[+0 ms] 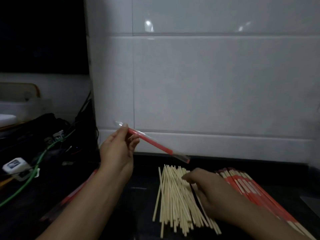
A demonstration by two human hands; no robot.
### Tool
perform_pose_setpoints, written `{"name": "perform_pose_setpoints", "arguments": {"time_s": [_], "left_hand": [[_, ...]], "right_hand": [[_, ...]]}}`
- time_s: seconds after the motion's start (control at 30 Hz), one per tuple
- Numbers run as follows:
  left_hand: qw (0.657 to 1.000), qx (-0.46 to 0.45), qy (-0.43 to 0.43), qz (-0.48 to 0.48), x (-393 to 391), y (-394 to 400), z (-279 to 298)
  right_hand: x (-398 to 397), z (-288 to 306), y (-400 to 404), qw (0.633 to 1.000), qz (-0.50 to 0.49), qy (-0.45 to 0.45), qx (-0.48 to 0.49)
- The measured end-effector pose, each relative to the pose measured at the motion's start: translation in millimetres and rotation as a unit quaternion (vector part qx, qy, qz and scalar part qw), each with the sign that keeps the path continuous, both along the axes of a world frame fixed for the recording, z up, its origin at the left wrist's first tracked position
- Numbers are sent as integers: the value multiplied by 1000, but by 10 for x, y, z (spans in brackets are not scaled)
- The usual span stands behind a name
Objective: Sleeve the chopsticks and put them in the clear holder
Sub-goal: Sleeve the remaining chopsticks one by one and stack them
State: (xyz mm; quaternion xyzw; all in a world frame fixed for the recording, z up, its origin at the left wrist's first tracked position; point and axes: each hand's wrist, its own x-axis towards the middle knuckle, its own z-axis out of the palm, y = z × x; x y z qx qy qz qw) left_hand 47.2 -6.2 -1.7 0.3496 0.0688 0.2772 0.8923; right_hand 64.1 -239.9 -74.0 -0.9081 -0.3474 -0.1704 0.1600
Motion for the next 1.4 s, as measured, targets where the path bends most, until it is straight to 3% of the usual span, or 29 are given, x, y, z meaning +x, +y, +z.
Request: {"name": "perform_pose_setpoints", "arguments": {"time_s": [0.1,0.2,0.3,0.4,0.53,0.73,0.87,0.97,1.0,1.03,1.1,1.13,1.17,1.3,1.33,1.4], "left_hand": [[999,-30,12,-4,27,-16,-38],[1000,-23,16,-10,49,-40,-79],[999,-3,28,-23,45,-111,-153],[996,38,53,-55,54,-197,-250],[992,49,76,-89,76,-226,-291],[994,13,69,-89,72,-215,-251],[993,10,66,-98,60,-216,-255],[987,117,102,-52,89,-201,-303],[971,208,120,0,94,-192,-335],[932,331,122,79,95,-172,-369],[786,566,37,247,82,-148,-421],[709,646,-23,282,56,-163,-420],[657,702,-67,267,28,-198,-412],[536,819,-155,134,-42,-423,-390],[528,824,-156,133,-52,-453,-396],[549,812,-139,141,-81,-453,-378]], "right_hand": [[-91,23,12,977,-2,75,198],[-207,137,114,899,30,197,391],[-280,235,176,854,28,221,471],[-249,229,177,845,-8,206,494],[-150,183,119,859,-68,160,482],[-55,119,47,896,-93,119,418],[-21,137,11,916,-103,46,385],[-28,172,-39,929,-109,1,353],[-28,178,-64,937,-115,-19,330],[-22,187,-84,945,-121,-43,301],[-18,199,-100,956,-123,-90,252],[-26,198,-86,959,-116,-105,237],[-44,192,-57,961,-103,-116,230],[-135,157,102,968,-29,-143,204],[-143,156,115,967,-23,-145,207],[-148,164,102,963,-27,-135,233]]}}
